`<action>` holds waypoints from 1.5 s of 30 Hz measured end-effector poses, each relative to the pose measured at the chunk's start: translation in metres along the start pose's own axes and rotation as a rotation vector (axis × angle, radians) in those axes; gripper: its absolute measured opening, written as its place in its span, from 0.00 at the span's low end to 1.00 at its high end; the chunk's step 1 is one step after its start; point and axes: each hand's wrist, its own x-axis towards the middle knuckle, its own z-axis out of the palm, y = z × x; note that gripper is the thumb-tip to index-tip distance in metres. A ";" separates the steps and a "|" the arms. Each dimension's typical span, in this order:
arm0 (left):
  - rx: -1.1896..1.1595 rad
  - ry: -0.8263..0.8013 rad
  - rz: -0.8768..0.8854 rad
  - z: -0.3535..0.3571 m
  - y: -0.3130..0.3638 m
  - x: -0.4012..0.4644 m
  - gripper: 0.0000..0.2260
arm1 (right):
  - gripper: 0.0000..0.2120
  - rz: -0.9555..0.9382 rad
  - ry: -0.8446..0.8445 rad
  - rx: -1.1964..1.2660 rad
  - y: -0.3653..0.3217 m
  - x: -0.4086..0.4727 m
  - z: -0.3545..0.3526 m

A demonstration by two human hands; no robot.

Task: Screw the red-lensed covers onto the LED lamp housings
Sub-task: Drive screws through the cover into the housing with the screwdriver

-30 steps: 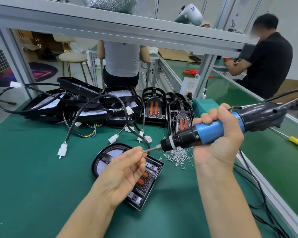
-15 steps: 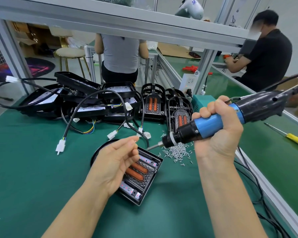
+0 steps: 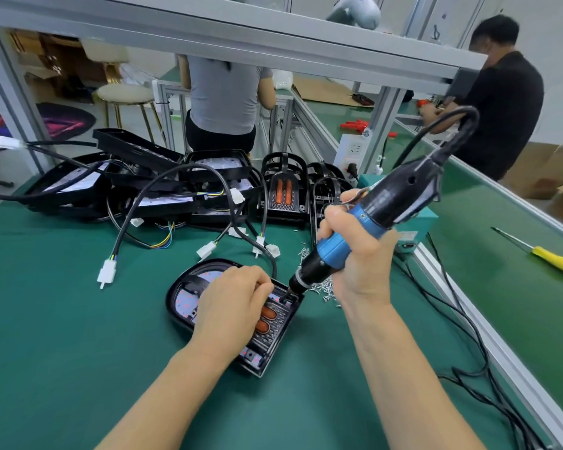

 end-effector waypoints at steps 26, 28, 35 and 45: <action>0.430 -0.159 0.146 0.034 0.045 0.065 0.08 | 0.09 -0.108 0.197 0.100 -0.042 0.014 -0.043; 0.516 -0.245 0.122 0.047 0.049 0.076 0.09 | 0.09 -0.093 0.219 0.089 -0.041 0.014 -0.047; 0.722 -0.326 0.165 0.071 0.060 0.087 0.08 | 0.09 -0.101 0.252 0.066 -0.038 0.013 -0.062; 0.558 -0.211 0.133 0.057 0.059 0.080 0.06 | 0.08 -0.075 0.293 0.193 -0.045 0.014 -0.058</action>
